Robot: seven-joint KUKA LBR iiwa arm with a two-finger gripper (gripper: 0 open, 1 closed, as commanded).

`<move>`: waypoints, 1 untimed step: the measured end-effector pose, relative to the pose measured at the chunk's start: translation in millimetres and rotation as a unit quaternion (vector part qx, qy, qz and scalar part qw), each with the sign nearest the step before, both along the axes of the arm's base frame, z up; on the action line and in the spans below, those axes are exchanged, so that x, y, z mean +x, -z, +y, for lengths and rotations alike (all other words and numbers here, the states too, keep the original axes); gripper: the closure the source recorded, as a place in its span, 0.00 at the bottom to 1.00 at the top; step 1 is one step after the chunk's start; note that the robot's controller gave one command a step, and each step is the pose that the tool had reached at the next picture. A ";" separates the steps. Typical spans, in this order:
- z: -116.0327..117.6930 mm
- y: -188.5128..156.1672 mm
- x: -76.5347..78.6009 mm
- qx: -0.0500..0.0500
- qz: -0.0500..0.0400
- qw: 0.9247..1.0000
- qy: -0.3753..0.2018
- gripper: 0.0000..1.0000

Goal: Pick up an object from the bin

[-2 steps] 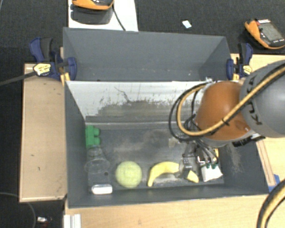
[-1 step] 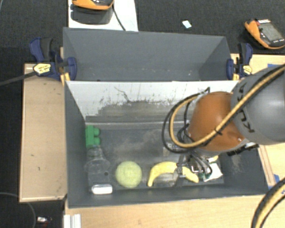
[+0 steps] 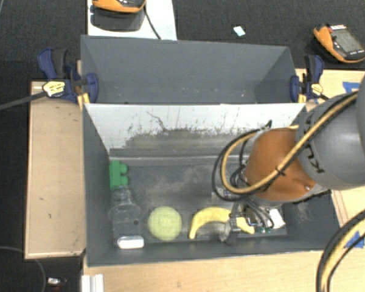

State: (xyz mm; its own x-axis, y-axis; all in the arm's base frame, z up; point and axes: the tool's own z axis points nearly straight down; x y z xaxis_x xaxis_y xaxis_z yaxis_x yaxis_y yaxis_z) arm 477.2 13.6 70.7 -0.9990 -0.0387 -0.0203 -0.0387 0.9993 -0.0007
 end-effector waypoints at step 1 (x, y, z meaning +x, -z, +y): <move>10.4 0.2 0.7 0.002 0.003 1.000 0.017 1.00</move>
Offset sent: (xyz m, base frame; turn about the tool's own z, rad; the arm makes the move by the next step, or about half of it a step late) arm 0.0000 0.0000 0.0000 0.0000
